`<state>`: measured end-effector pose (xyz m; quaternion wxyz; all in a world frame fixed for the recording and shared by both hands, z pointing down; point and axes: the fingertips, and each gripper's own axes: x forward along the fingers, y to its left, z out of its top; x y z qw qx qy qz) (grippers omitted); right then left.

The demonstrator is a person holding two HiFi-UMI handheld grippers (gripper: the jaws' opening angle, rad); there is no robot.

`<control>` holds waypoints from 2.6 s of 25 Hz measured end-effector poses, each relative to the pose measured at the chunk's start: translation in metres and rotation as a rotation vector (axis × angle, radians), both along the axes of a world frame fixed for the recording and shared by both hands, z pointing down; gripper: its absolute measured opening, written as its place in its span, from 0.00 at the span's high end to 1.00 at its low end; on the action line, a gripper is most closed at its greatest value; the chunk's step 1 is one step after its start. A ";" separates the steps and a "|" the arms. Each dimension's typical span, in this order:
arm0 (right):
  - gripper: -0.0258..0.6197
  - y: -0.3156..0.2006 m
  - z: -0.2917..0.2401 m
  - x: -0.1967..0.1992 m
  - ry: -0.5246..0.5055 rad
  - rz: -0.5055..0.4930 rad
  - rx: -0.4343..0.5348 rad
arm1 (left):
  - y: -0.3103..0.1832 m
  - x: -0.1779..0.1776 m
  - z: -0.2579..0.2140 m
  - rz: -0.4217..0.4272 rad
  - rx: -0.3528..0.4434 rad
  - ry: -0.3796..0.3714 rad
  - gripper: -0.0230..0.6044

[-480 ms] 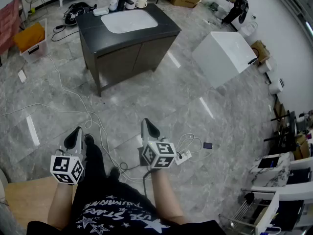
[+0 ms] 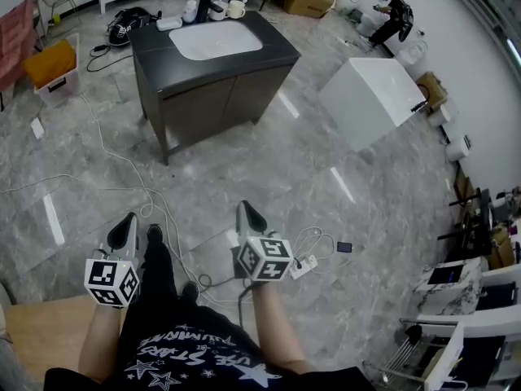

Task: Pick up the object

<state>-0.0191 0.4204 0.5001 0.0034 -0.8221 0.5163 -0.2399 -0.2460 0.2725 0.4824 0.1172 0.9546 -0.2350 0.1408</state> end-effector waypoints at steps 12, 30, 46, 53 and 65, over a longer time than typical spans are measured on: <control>0.91 -0.116 -0.008 0.040 0.007 -0.028 0.032 | -0.096 0.012 0.011 -0.087 -0.054 -0.003 0.95; 0.86 -0.398 -0.038 0.143 0.081 -0.092 -0.009 | -0.363 0.113 0.005 -0.076 -0.106 0.031 0.95; 0.86 -0.539 -0.028 0.257 0.072 -0.169 0.026 | -0.467 0.184 0.003 -0.213 -0.057 0.013 0.95; 0.86 -0.631 -0.031 0.328 0.051 -0.252 0.021 | -0.525 0.238 -0.018 -0.351 -0.039 0.017 0.95; 0.80 -0.765 0.012 0.381 -0.002 -0.418 -0.066 | -0.595 0.305 -0.008 -0.469 -0.066 -0.013 0.95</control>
